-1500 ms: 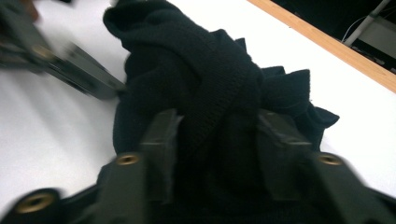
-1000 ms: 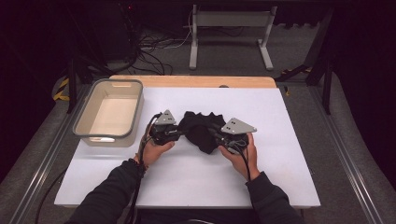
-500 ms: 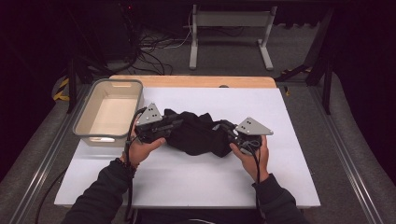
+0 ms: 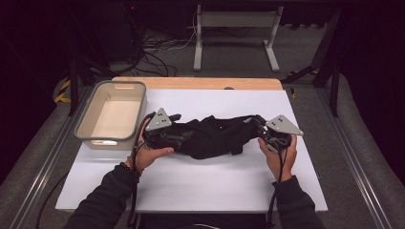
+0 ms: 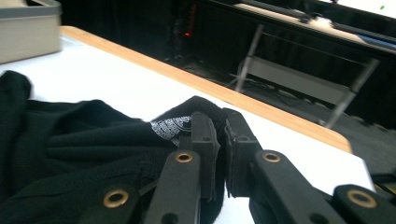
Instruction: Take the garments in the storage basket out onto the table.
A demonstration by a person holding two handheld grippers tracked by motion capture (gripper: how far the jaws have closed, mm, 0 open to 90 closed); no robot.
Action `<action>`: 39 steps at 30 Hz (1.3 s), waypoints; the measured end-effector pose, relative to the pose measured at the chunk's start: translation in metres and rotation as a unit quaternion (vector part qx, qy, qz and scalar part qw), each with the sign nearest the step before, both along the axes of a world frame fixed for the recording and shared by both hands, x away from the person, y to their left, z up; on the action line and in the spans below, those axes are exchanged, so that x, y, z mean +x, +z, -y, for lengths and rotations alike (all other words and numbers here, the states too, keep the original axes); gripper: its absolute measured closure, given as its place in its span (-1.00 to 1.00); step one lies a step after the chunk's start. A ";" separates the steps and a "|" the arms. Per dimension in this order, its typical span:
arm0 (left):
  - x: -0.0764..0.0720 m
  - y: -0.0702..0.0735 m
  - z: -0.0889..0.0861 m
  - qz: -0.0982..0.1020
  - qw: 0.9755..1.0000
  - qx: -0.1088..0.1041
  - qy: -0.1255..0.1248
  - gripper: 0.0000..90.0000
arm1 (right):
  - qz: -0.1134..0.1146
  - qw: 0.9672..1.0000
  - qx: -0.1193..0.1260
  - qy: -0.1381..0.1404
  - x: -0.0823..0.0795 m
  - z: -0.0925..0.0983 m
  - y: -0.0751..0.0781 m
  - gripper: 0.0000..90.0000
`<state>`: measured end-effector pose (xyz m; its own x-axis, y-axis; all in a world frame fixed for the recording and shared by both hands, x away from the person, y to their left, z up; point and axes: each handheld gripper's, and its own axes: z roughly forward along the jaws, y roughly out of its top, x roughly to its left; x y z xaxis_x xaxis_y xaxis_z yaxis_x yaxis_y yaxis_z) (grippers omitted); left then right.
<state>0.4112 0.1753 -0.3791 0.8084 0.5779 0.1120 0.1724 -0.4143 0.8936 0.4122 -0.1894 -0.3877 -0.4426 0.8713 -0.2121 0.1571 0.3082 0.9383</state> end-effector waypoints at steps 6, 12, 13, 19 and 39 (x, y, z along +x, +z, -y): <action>0.006 -0.026 0.015 -0.021 0.998 0.054 -0.014 -0.55 | -0.008 0.999 0.009 -0.032 0.006 0.023 -0.004 0.88; 0.016 -0.052 0.025 -0.061 0.995 0.071 -0.025 -0.60 | -0.034 0.998 0.016 -0.053 0.016 0.035 -0.012 0.88; 0.017 -0.055 0.026 -0.062 0.995 0.074 -0.027 -0.59 | -0.041 0.998 0.015 -0.054 0.017 0.037 -0.014 0.88; 0.020 -0.075 0.038 -0.081 0.990 0.117 -0.011 -0.29 | -0.086 0.994 0.001 -0.068 0.027 0.040 -0.024 0.75; -0.037 -0.047 0.023 -0.046 0.984 0.163 -0.063 0.58 | -0.175 0.983 -0.029 0.039 0.045 -0.008 -0.045 -0.41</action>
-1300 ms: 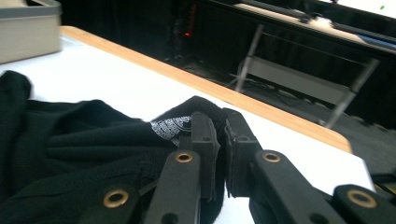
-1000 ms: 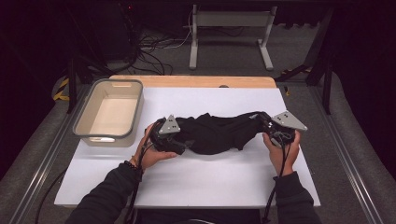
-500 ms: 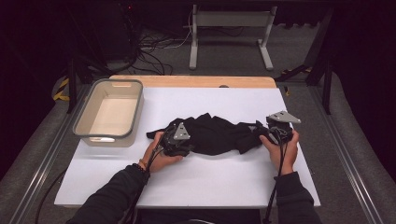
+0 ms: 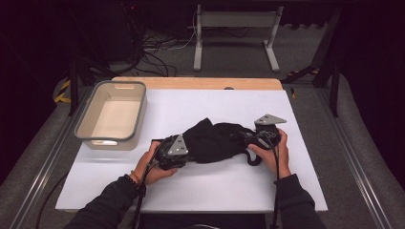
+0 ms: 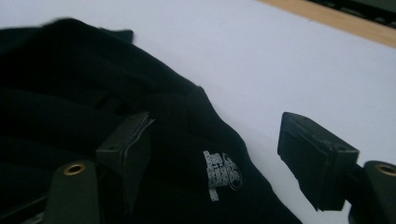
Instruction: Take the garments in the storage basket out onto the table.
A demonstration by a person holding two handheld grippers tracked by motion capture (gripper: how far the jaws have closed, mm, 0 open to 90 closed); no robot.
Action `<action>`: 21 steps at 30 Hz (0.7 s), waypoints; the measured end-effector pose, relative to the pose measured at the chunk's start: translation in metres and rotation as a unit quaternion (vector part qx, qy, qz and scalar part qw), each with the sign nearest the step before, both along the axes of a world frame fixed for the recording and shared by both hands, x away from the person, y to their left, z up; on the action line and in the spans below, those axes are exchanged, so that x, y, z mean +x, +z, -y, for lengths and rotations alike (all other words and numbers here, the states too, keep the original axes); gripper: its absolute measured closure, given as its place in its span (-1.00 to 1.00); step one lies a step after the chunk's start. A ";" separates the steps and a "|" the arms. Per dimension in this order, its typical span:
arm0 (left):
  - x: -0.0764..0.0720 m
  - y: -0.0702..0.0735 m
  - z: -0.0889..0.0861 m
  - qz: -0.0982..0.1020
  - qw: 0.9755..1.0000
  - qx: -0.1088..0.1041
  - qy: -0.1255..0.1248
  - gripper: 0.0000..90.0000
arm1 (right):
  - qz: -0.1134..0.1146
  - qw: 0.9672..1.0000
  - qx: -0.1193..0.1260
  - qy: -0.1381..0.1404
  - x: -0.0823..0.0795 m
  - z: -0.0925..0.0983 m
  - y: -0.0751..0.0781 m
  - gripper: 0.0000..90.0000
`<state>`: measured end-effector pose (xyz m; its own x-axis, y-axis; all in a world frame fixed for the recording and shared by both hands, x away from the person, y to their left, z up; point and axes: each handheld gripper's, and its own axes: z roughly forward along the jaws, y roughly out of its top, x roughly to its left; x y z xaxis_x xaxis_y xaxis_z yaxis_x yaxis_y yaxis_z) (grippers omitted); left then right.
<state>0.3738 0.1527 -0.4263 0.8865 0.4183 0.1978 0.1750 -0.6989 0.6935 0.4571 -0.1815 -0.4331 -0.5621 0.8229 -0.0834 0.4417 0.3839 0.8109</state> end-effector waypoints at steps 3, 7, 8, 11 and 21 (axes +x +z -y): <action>-0.011 -0.001 -0.004 0.001 1.000 0.007 -0.002 0.58 | -0.023 0.999 -0.009 0.036 0.003 -0.011 -0.005 -0.32; -0.033 0.000 -0.017 -0.003 1.000 -0.002 -0.006 0.56 | -0.045 0.997 -0.043 0.054 0.007 -0.023 -0.015 0.00; -0.036 -0.001 -0.019 -0.004 1.000 -0.008 -0.004 0.55 | -0.053 0.995 -0.053 0.060 0.008 -0.025 -0.017 0.07; -0.047 -0.002 -0.023 0.005 1.000 -0.012 0.003 0.50 | -0.058 0.993 -0.054 0.082 0.006 -0.027 -0.017 0.43; -0.053 0.007 -0.026 0.016 0.997 -0.078 0.000 -0.31 | -0.013 0.996 -0.064 0.055 0.001 -0.018 -0.003 0.92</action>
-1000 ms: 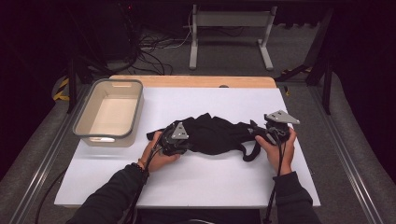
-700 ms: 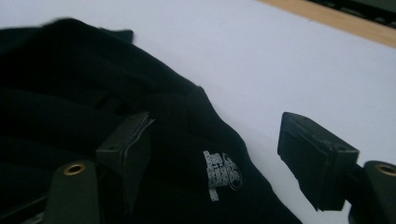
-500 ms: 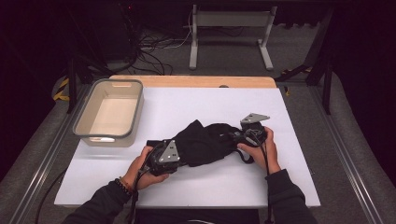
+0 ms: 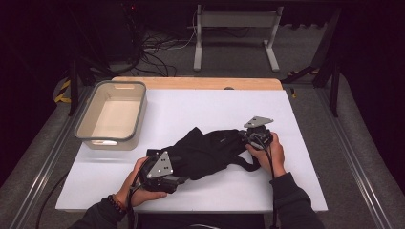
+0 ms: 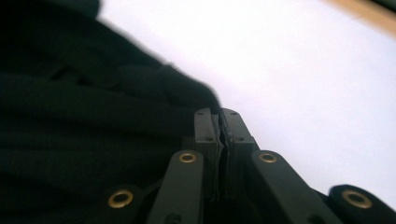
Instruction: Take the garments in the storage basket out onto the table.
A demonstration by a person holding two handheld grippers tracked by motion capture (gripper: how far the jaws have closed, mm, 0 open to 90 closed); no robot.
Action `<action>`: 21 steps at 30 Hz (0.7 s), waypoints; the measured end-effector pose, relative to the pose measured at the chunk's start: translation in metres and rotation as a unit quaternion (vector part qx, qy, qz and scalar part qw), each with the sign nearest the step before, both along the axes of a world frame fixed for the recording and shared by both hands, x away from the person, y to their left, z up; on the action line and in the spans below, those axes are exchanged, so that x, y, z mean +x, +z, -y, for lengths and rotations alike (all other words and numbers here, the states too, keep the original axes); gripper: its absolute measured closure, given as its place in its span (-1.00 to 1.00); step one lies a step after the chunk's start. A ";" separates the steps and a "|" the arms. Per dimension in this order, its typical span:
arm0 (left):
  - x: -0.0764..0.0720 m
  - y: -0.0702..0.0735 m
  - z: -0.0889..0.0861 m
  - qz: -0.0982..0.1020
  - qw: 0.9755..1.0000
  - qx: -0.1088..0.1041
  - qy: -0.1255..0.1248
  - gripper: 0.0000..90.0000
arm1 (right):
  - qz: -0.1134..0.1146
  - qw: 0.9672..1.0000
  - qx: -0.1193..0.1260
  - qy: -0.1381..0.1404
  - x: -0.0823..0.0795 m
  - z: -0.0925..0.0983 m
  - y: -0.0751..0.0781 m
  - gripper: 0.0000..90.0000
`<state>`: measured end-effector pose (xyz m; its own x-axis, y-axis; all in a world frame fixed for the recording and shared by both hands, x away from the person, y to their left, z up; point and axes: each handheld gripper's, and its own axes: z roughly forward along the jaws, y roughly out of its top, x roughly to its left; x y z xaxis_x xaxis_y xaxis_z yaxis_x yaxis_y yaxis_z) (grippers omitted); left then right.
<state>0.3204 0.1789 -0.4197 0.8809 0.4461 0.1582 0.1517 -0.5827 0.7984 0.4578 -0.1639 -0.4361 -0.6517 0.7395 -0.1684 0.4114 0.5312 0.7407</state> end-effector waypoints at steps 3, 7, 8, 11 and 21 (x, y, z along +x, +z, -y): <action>0.001 0.001 -0.001 0.006 1.000 -0.009 0.005 -0.44 | 0.029 0.999 0.007 -0.030 -0.002 0.010 0.008 0.94; 0.002 0.000 0.001 0.003 1.000 -0.006 0.005 -0.47 | 0.057 0.996 0.005 -0.073 -0.002 0.023 0.012 0.95; 0.002 0.000 0.002 0.004 1.000 0.000 0.006 -0.47 | 0.059 0.995 0.005 -0.084 -0.001 0.027 0.012 0.95; 0.003 -0.003 0.005 0.003 1.000 0.010 0.006 -0.47 | 0.054 0.992 0.010 -0.116 0.001 0.036 0.010 0.93; 0.010 -0.006 -0.002 0.008 0.999 0.015 0.033 -0.39 | 0.058 0.995 0.055 -0.055 -0.011 0.020 0.022 0.31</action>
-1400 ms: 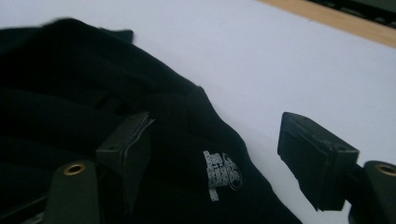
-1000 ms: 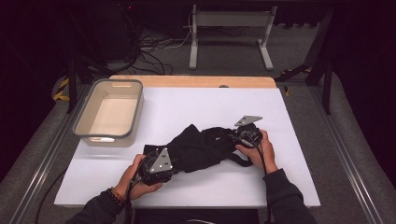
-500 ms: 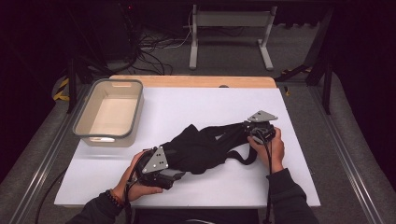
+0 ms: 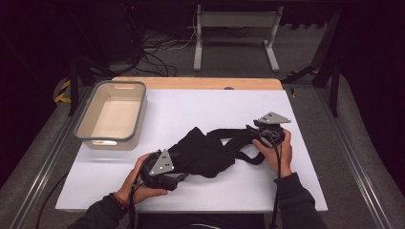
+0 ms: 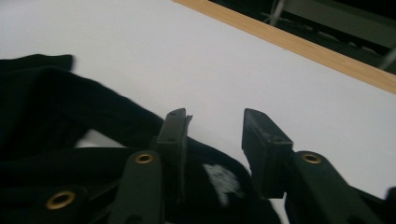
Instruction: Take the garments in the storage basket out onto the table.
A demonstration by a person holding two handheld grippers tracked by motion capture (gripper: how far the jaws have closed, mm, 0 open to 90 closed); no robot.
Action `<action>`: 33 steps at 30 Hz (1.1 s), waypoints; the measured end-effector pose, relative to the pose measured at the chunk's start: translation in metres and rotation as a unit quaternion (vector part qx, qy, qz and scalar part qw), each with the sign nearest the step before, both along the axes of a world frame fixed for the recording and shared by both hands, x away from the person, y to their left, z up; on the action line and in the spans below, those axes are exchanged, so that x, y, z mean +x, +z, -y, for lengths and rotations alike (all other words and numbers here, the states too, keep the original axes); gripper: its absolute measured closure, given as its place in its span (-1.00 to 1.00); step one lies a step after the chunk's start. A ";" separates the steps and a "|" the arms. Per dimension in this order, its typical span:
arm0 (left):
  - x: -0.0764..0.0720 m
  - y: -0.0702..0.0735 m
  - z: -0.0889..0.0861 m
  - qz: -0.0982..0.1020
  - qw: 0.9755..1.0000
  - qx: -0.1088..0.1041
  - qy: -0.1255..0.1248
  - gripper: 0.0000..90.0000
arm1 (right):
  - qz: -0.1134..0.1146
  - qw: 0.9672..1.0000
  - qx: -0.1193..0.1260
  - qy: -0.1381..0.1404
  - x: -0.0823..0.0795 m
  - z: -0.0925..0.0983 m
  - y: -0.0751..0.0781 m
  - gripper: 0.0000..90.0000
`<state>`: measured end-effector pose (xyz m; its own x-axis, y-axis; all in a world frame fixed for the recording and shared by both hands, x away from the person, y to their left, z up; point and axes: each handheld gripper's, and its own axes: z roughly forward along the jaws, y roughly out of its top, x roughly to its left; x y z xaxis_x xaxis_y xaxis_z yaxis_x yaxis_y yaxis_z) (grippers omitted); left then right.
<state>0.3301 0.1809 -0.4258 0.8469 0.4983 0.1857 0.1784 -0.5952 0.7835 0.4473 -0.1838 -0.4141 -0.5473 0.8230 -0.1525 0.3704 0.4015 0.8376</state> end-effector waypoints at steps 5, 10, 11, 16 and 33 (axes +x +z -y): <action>0.005 0.000 -0.006 0.002 1.000 0.002 0.008 -0.40 | -0.041 0.996 -0.030 0.075 -0.004 -0.026 -0.007 0.05; 0.011 -0.010 -0.006 -0.007 1.000 0.019 0.009 -0.41 | -0.105 0.988 -0.017 0.109 0.002 -0.037 -0.024 -0.08; 0.012 -0.011 -0.006 -0.010 1.000 0.021 0.010 -0.42 | -0.111 0.987 -0.025 0.111 0.003 -0.039 -0.027 -0.06; 0.017 -0.019 -0.006 -0.021 0.999 0.032 0.013 -0.42 | -0.127 0.983 -0.028 0.126 0.004 -0.045 -0.037 0.40; 0.017 -0.023 -0.004 -0.018 0.999 0.038 0.004 -0.16 | -0.016 0.997 -0.058 0.046 -0.004 -0.019 -0.012 1.00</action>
